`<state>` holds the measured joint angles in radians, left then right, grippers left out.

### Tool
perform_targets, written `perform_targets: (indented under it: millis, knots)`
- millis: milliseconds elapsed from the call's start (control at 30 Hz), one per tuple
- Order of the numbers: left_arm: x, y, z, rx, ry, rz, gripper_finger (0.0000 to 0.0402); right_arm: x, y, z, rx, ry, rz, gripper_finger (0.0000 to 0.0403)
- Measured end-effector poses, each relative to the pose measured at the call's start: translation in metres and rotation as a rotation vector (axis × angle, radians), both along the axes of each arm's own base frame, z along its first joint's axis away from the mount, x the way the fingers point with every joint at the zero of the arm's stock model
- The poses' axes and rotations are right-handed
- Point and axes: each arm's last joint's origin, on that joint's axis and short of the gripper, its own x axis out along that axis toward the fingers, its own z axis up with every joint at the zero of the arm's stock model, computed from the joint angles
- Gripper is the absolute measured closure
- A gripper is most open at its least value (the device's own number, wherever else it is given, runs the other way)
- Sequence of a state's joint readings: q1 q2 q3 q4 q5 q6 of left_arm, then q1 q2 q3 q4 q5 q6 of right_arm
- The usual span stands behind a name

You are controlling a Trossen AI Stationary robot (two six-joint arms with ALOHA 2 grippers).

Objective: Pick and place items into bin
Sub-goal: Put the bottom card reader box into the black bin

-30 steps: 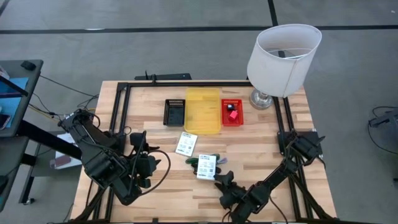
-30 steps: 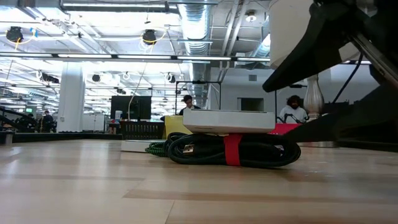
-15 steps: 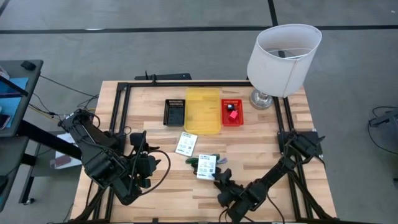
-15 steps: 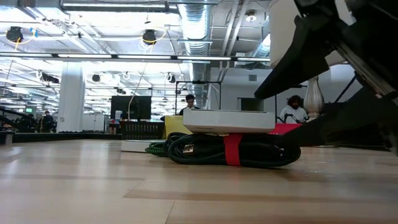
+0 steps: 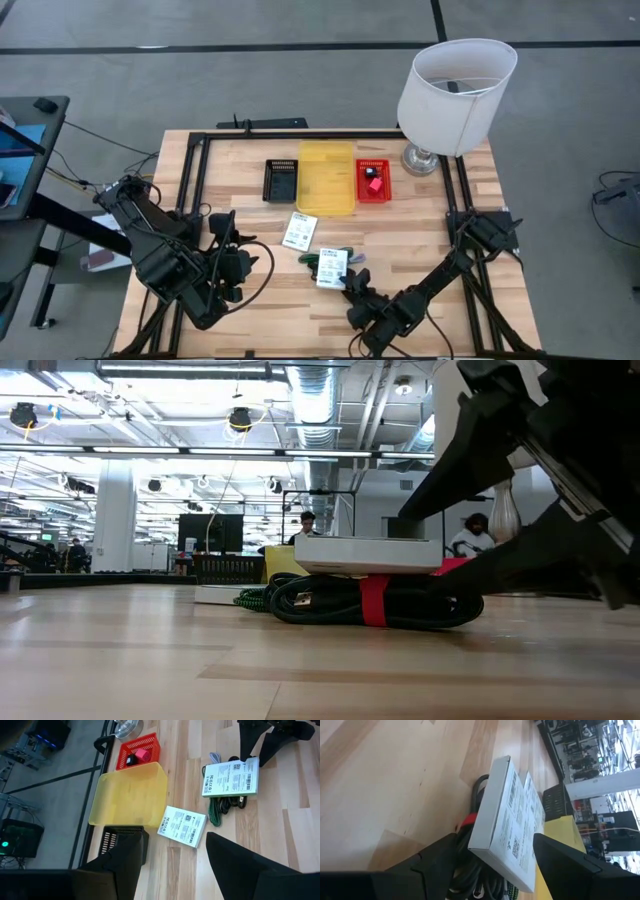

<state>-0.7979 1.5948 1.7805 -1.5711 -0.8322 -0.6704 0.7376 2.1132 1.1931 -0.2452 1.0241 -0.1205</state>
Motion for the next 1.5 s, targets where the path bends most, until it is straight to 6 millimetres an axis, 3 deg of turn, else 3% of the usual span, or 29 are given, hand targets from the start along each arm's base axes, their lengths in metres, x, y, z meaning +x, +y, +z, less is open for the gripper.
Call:
perform_targets:
  millis: [467, 600, 900, 1500]
  knots:
    - [-0.0001, -0.0002, -0.0001, -0.007, 0.007, -0.002, 0.0192, 0.006, -0.0059, 0.0001, 0.005, 0.005, -0.009, 0.0163]
    - [-0.0003, -0.0004, -0.0003, -0.012, 0.011, -0.003, 0.0192, 0.0071, -0.0068, -0.0004, 0.031, 0.008, -0.013, 0.0205]
    - [-0.0002, -0.0003, -0.0003, -0.013, 0.01, -0.001, 0.0192, 0.0061, -0.0055, -0.0002, 0.043, -0.01, -0.022, 0.0355]
    - [0.006, -0.0056, 0.0016, -0.082, -0.056, 0.001, 0.0192, 0.0095, -0.0044, 0.0042, -0.011, -0.068, -0.057, 0.0361]
